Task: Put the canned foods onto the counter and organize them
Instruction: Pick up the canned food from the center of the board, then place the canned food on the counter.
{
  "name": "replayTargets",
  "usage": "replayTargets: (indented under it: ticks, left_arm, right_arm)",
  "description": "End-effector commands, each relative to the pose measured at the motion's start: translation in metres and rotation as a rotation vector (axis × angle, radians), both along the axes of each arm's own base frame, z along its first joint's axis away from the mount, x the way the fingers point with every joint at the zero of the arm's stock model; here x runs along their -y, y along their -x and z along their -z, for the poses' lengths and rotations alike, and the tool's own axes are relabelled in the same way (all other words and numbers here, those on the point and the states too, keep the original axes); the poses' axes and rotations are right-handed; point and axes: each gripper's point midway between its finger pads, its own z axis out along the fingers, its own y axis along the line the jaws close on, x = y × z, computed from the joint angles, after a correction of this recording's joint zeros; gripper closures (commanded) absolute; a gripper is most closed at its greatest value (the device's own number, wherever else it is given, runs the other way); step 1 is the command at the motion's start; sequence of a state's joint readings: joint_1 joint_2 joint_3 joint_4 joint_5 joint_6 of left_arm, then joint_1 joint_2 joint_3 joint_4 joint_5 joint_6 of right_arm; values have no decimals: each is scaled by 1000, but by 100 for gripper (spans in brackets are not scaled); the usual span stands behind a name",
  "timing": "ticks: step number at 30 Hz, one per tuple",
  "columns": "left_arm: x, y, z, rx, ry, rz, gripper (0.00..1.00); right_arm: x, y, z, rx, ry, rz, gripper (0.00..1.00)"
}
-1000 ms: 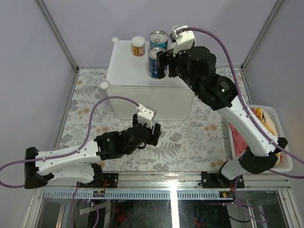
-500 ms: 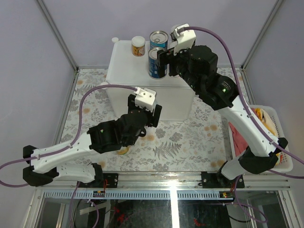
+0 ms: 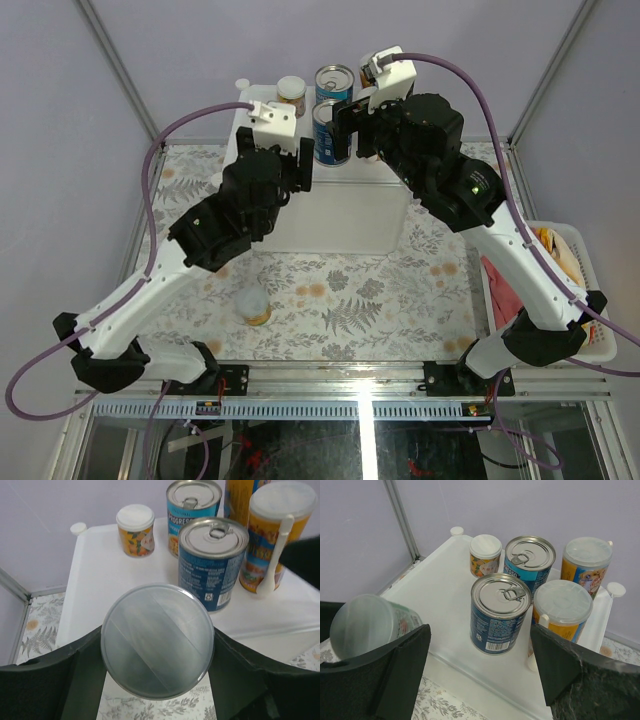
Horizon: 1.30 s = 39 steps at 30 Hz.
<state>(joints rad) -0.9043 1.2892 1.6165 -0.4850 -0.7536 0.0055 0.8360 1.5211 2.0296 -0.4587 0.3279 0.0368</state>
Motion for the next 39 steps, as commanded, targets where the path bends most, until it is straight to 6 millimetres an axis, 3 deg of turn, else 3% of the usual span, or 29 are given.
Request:
replayTargets:
  ticks: [1,6,16,39]
  left_arm:
    - [1,-21,-28,40,38,45,100]
    - [-8,-50,-21,-29,38,31,100]
    - [-20,-89,-22,-126,103,24,100]
    - [-23,-121,30,-240,84,-23,100]
  right_arm:
    - [3,8,-33,70,-68,-19,12]
    - [4,10,-35,75,-75,-22,12]
    - [2,11,-32,73,-77,-31,12]
    - [4,14,-27,68,-75,-38,12]
